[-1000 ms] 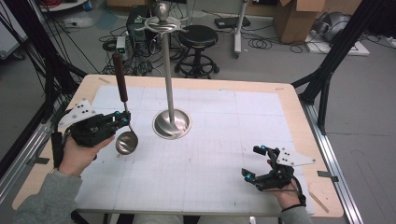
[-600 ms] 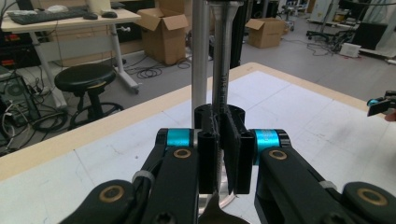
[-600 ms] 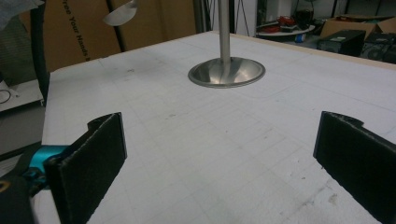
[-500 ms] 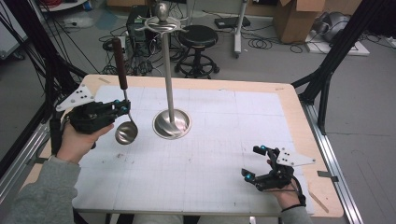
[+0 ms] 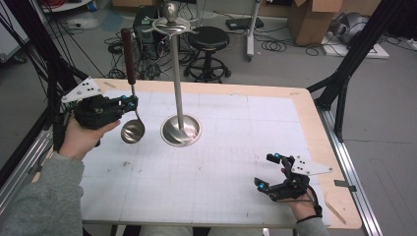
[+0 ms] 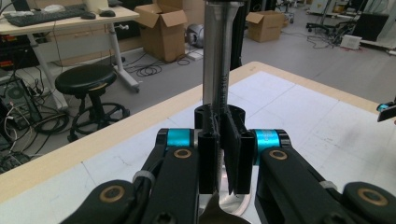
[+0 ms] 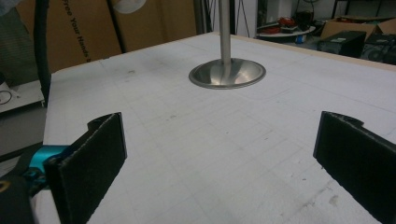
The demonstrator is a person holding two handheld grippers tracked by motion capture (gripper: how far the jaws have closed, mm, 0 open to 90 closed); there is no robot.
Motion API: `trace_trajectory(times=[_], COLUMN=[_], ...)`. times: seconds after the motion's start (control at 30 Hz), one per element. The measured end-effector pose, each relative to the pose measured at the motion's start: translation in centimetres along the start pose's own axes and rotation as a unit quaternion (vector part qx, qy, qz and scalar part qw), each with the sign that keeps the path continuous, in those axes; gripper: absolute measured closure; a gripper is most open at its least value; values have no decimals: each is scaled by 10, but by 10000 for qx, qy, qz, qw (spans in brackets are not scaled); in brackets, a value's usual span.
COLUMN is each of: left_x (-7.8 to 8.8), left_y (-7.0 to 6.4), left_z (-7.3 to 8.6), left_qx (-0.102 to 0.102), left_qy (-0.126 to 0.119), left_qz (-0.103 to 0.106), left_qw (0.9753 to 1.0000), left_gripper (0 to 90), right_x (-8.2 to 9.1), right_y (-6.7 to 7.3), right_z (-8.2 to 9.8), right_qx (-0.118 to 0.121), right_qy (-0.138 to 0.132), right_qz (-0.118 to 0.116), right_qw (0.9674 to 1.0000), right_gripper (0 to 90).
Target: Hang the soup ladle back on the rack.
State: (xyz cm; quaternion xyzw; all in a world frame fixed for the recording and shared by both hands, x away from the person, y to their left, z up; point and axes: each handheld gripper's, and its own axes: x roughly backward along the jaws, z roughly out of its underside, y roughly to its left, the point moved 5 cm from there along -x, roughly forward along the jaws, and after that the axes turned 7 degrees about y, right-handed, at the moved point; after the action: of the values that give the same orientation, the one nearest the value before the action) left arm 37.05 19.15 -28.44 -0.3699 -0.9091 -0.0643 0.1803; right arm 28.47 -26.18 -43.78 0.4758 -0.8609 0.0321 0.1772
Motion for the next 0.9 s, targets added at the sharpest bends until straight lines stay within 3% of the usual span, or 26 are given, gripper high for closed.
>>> trace_trajectory(times=[0.17, 0.57, 0.9], left_x=[-7, -16, -24], left_y=[5, 9, 9], left_z=[-7, -19, -18], left_qx=[118, 34, 8], left_qy=[-30, 93, 220], left_qz=[58, -12, -17], left_qw=[9999, 10000, 9998], left_gripper=[843, 842, 843], right_x=[0, 1, 2], right_y=[0, 0, -1], right_z=[0, -1, 0], right_qx=[2, 14, 8], right_qy=[4, -40, -47], right_qz=[-9, 5, 5], right_qw=[10000, 10000, 10000], right_gripper=[15, 15, 15])
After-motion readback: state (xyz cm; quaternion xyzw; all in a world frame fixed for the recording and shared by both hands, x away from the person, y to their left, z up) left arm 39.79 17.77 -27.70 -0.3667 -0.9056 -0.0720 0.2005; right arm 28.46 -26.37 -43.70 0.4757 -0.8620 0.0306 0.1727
